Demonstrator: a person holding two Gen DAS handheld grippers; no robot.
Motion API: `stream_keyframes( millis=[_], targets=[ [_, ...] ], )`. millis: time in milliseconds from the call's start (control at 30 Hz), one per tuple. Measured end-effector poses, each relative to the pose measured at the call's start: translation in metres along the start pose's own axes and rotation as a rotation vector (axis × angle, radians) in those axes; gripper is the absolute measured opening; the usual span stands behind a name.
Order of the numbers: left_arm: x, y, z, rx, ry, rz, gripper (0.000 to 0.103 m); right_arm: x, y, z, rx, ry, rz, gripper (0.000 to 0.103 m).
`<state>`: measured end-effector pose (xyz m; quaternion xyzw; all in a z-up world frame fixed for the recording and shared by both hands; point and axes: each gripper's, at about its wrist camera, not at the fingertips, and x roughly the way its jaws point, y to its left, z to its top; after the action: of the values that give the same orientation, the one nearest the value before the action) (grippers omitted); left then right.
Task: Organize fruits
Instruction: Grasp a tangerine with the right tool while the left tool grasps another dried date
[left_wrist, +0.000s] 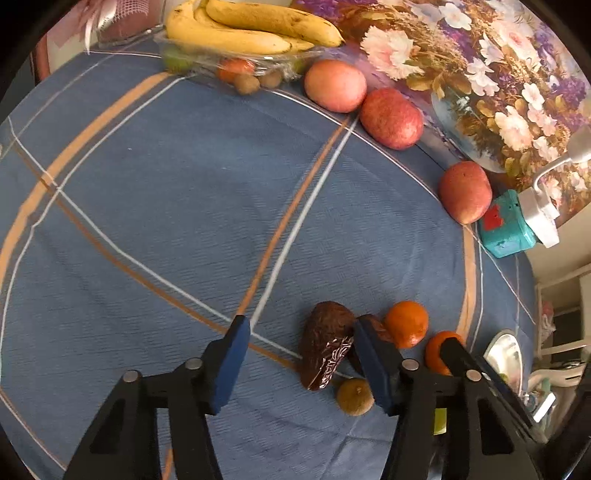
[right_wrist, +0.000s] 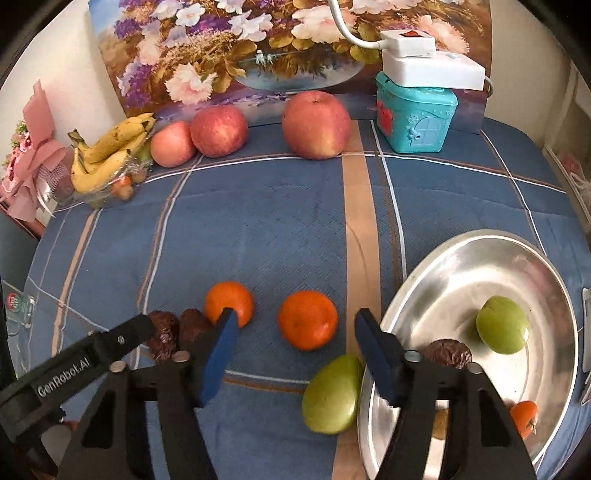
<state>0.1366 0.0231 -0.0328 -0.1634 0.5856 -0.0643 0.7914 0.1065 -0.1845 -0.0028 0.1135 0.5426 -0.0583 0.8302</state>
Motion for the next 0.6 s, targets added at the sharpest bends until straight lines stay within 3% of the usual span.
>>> stream_keyframes(
  millis=[233,367,600],
  targets=[
    [0.001,-0.006,0.000,0.012,-0.001,-0.027,0.047,0.016,-0.002,0.002,0.007,0.036,-0.013,0.052],
    [0.002,-0.011,-0.002,0.021,0.004,-0.060,0.030,0.020,-0.004,0.001,0.015,0.046,-0.017,0.040],
    [0.000,-0.011,-0.005,0.017,-0.009,-0.055,0.027,0.011,-0.006,0.001,0.026,0.017,0.010,0.039]
  ],
)
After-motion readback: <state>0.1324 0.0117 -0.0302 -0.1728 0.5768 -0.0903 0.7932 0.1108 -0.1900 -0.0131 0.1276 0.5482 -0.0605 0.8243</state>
